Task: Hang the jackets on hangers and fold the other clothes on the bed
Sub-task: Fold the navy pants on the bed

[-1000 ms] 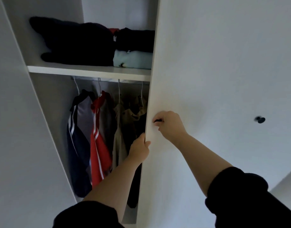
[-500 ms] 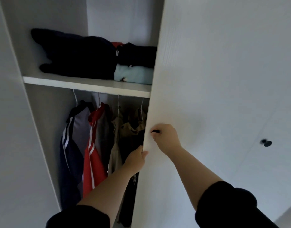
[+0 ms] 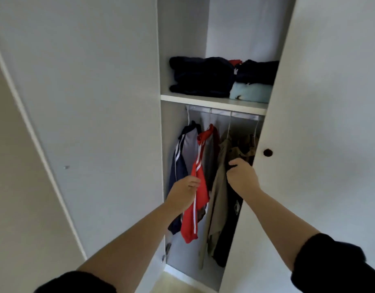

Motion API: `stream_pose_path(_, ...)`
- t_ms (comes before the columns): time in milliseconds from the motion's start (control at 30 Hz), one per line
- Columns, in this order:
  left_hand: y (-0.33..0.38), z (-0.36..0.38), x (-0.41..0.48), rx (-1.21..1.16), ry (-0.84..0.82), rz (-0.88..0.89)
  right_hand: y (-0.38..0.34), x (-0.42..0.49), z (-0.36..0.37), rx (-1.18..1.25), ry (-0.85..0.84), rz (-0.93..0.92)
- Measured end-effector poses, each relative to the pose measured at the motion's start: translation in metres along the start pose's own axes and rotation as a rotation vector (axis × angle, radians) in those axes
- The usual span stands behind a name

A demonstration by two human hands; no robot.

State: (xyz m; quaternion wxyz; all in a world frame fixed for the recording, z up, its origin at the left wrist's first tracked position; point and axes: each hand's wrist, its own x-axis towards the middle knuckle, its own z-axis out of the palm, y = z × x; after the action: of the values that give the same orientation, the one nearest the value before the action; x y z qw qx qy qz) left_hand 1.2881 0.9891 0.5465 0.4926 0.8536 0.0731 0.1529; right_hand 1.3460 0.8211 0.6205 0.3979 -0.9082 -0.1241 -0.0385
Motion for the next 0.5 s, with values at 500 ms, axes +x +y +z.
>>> stream_pose_path(500,-0.047,-0.269,-0.182,0.260,0.768,-0.048,-0.248,-0.116,0.150,0.244,-0.188,-0.440)
